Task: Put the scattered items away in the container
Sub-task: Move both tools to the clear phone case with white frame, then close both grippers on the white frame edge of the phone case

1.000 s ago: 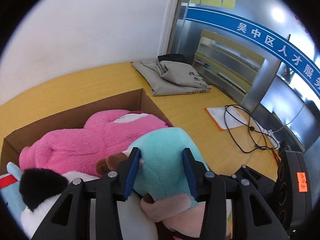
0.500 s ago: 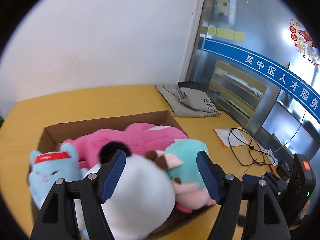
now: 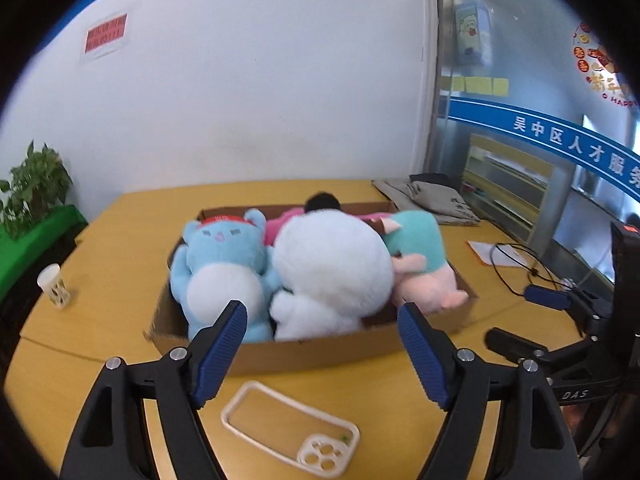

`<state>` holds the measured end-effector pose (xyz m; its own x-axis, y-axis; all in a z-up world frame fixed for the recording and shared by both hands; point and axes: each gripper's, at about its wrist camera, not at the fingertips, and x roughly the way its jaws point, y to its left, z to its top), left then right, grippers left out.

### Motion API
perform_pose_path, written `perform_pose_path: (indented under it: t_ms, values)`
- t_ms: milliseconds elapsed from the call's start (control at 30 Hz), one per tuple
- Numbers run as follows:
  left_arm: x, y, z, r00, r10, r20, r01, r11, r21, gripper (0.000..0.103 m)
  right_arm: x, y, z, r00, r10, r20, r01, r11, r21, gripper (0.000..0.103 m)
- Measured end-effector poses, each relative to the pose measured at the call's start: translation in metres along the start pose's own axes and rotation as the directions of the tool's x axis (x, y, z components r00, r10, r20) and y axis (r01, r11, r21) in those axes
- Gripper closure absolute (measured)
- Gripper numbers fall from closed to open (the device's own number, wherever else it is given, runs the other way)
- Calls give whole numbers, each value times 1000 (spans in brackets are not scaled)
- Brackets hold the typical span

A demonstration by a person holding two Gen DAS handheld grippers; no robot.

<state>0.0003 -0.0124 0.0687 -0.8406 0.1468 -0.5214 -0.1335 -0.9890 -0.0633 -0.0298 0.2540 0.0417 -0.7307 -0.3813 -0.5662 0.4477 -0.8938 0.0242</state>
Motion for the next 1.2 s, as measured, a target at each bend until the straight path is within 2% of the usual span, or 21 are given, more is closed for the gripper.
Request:
perform_pose_path:
  t_ms: [133, 233, 300, 367, 433, 533, 667, 767, 800, 867, 900, 967, 1000, 1067, 1100, 1133, 1167, 1200]
  values:
    - [2, 3, -23, 999, -11, -41, 11, 1000, 8, 25, -10, 20, -15, 1000, 14, -4, -14, 1000, -23, 0]
    - [10, 16, -40, 996, -36, -85, 35, 999, -13, 25, -8, 27, -31, 1000, 10, -23, -10, 1000, 4, 0]
    - [21, 27, -48, 992, -22, -123, 19, 999, -27, 25, -1, 29, -43, 999, 13, -50, -12, 1000, 26, 0]
    - [34, 40, -57, 986, -1, -170, -7, 999, -48, 25, 13, 30, -57, 994, 15, -109, -7, 997, 73, 0]
    - [49, 54, -64, 976, 18, -219, -35, 997, -72, 25, 30, 31, -68, 984, 58, -168, -35, 990, 137, 0]
    - [68, 71, -71, 966, 4, -258, -32, 994, -104, 25, 53, 38, -75, 969, 117, -218, -67, 972, 224, 0]
    - [90, 91, -79, 951, -26, -308, -20, 989, -148, 25, 77, 62, -70, 968, 126, -219, -76, 972, 223, 0]
    - [101, 100, -89, 936, -45, -350, -19, 984, -178, 30, 96, 81, -71, 967, 88, -241, -43, 982, 184, 3]
    - [104, 102, -93, 931, -37, -364, -31, 983, -179, 33, 103, 86, -73, 964, 75, -254, -30, 984, 177, 7]
    - [107, 105, -97, 924, -21, -382, -50, 983, -174, 47, 113, 94, -79, 959, 46, -280, -1, 987, 159, 15]
    - [108, 107, -99, 921, -17, -389, -55, 983, -173, 49, 117, 97, -82, 956, 29, -293, 14, 990, 143, 20]
    - [111, 109, -101, 918, -22, -397, -51, 984, -173, 64, 125, 100, -90, 947, 19, -322, 25, 991, 130, 26]
    - [113, 110, -103, 915, -22, -403, -53, 983, -174, 68, 127, 100, -92, 945, 8, -326, 33, 992, 120, 29]
    - [116, 110, -106, 906, -15, -422, -64, 983, -171, 82, 126, 101, -93, 947, -12, -322, 43, 995, 92, 36]
    - [116, 108, -107, 907, -18, -420, -55, 985, -162, 82, 126, 102, -93, 947, -17, -322, 44, 996, 79, 43]
    - [115, 105, -108, 906, -31, -421, -40, 987, -158, 90, 126, 102, -93, 947, -12, -321, 36, 997, 70, 55]
    - [115, 102, -108, 904, -43, -426, -25, 988, -153, 94, 125, 101, -92, 947, 4, -321, 19, 997, 68, 60]
    - [114, 96, -109, 903, -38, -428, -20, 991, -131, 94, 125, 100, -92, 946, 16, -323, 6, 998, 69, 67]
